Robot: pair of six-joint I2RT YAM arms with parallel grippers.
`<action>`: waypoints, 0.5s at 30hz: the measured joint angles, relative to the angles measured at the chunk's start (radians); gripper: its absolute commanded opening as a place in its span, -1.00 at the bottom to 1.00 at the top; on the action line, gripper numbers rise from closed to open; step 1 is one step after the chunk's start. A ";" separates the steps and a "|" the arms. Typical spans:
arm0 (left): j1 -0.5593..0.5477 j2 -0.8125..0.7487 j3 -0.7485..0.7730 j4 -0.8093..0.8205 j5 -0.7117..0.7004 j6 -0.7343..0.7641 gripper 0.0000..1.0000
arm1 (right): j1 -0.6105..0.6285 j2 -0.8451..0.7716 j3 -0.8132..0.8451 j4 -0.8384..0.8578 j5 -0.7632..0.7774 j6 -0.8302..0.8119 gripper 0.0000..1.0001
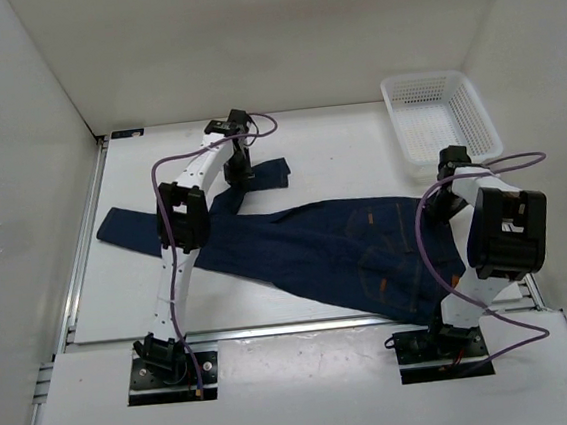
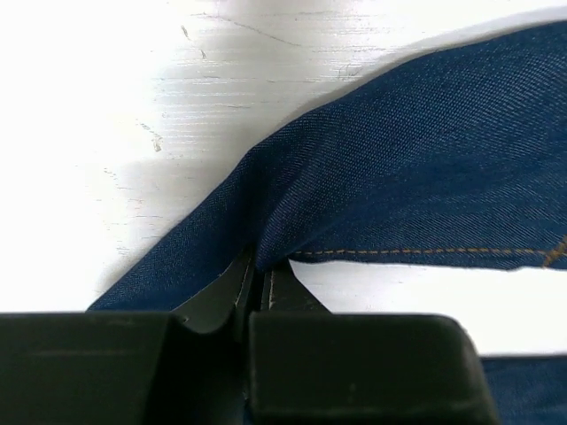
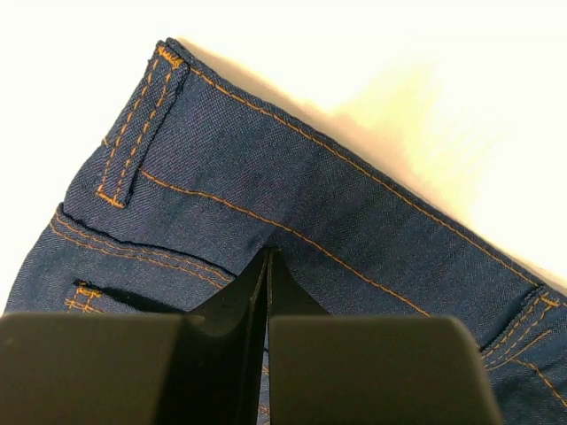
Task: Fold and stack the trousers
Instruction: Flatten the trousers out
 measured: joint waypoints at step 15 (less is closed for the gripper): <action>0.263 -0.337 0.025 0.084 0.310 -0.057 -0.79 | -0.037 -0.304 -0.023 0.005 0.111 -0.011 -1.00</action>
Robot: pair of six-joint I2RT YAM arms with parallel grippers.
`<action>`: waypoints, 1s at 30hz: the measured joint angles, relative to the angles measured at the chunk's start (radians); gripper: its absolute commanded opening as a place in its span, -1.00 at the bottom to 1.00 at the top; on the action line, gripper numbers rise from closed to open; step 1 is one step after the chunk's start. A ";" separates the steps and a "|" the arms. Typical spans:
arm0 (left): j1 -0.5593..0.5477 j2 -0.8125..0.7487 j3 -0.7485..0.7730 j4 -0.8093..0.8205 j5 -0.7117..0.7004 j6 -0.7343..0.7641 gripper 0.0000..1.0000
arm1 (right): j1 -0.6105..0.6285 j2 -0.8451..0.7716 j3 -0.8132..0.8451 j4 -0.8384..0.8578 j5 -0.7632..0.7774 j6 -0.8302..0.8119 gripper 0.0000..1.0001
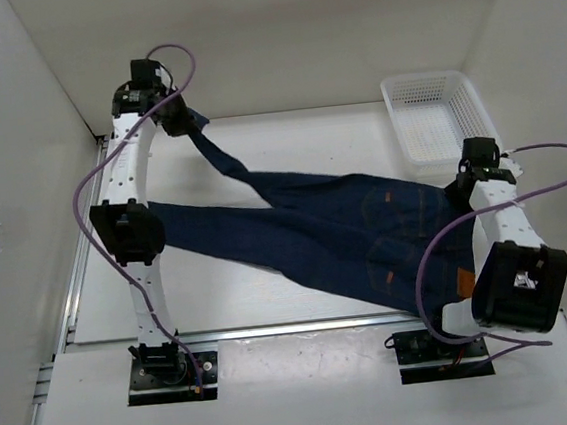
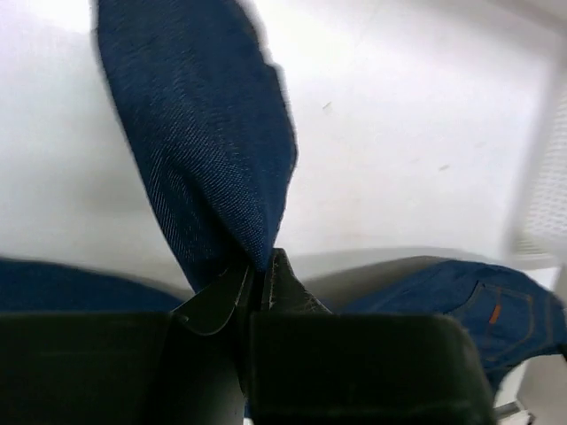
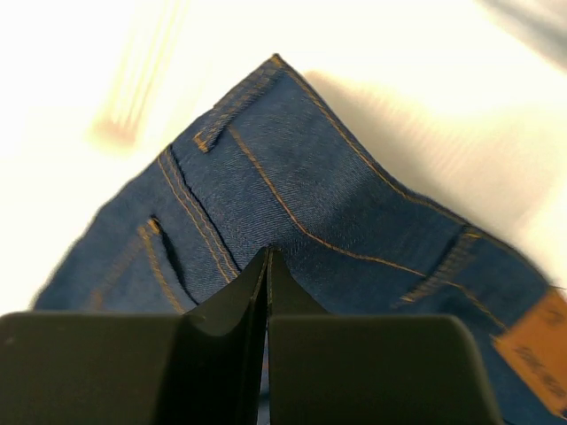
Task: Fold and stack the trousers
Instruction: Flatten the trousers out
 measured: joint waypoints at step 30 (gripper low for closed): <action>0.050 0.096 -0.161 0.021 -0.010 0.005 0.92 | 0.117 0.058 -0.011 0.076 -0.156 -0.141 0.45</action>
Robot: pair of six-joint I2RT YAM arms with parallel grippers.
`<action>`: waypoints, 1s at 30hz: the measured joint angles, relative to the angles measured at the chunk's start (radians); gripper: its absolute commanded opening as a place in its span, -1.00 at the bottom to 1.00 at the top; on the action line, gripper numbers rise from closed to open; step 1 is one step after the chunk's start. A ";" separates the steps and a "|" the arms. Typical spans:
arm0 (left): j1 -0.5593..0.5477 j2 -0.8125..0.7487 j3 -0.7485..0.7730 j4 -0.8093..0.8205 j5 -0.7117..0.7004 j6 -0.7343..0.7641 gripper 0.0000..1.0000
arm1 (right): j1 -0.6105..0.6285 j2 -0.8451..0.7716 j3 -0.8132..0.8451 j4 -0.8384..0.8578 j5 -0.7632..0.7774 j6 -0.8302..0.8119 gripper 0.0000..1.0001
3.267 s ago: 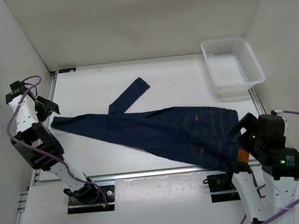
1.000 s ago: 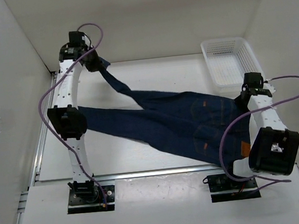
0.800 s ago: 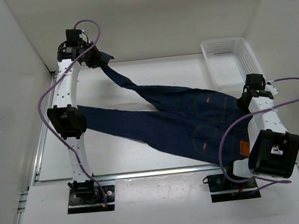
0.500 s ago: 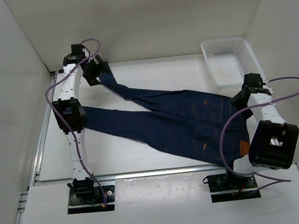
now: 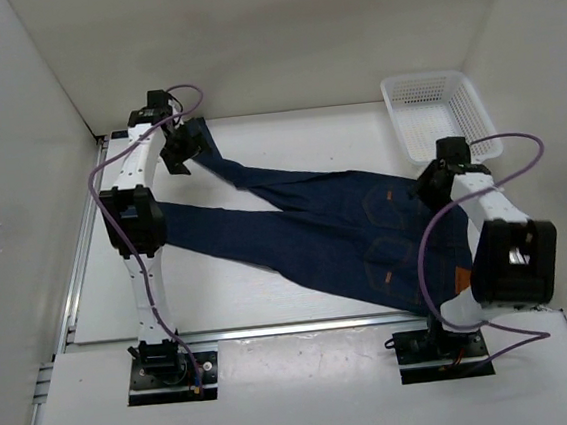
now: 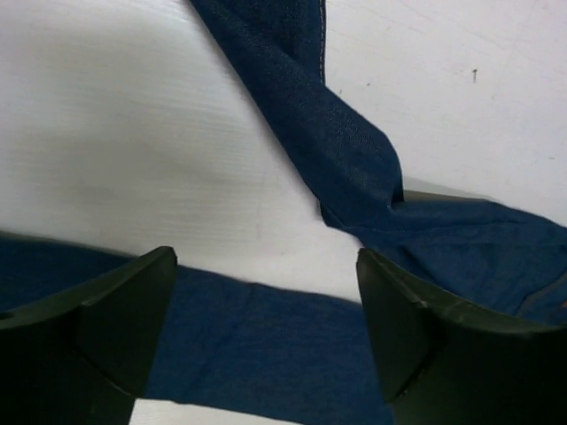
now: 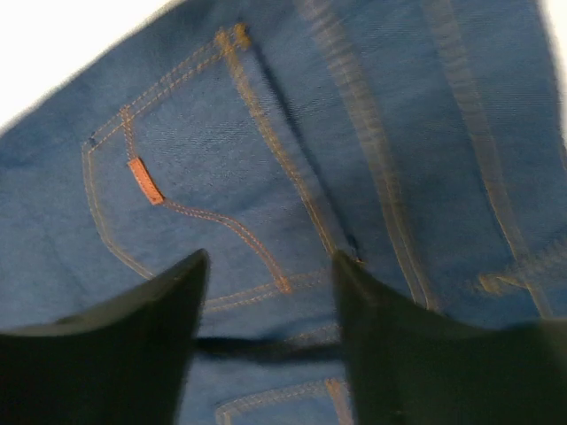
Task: Fold and stack the trousers
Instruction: Flatten the trousers out
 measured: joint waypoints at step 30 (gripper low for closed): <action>-0.160 -0.005 -0.026 -0.090 -0.215 0.004 -0.74 | 0.051 0.194 -0.001 0.052 -0.107 -0.039 0.27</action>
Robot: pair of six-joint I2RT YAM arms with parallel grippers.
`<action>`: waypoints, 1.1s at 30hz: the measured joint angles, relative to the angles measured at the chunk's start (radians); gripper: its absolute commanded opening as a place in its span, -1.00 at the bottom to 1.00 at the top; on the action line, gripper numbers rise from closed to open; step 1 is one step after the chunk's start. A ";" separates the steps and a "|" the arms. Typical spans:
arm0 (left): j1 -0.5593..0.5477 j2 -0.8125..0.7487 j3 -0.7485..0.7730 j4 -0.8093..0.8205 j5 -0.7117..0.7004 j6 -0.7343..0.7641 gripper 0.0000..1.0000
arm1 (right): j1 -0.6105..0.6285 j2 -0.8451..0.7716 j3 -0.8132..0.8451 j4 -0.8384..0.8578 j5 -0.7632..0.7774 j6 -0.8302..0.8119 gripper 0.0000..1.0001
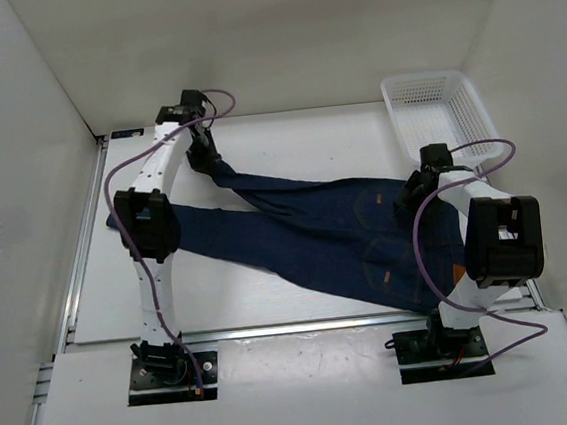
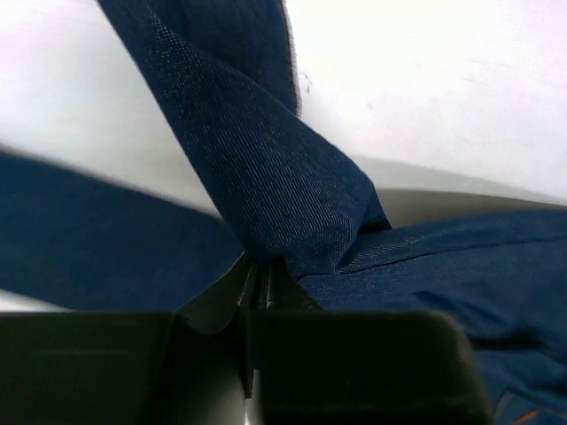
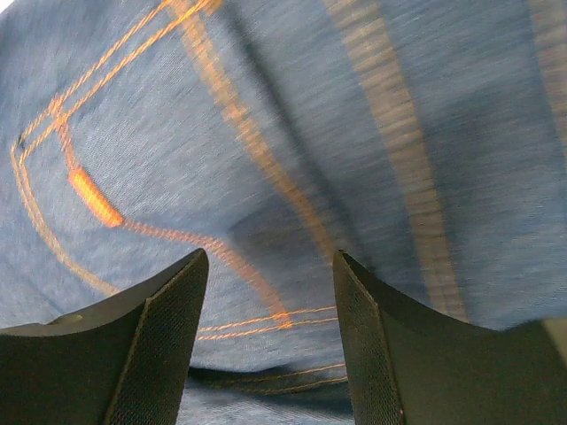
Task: Fold and stack the trousers
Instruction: Flatten the trousers out
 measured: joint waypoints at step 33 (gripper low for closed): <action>0.224 -0.003 -0.063 0.037 -0.036 0.010 0.90 | -0.254 0.008 0.070 -0.061 0.139 0.022 0.50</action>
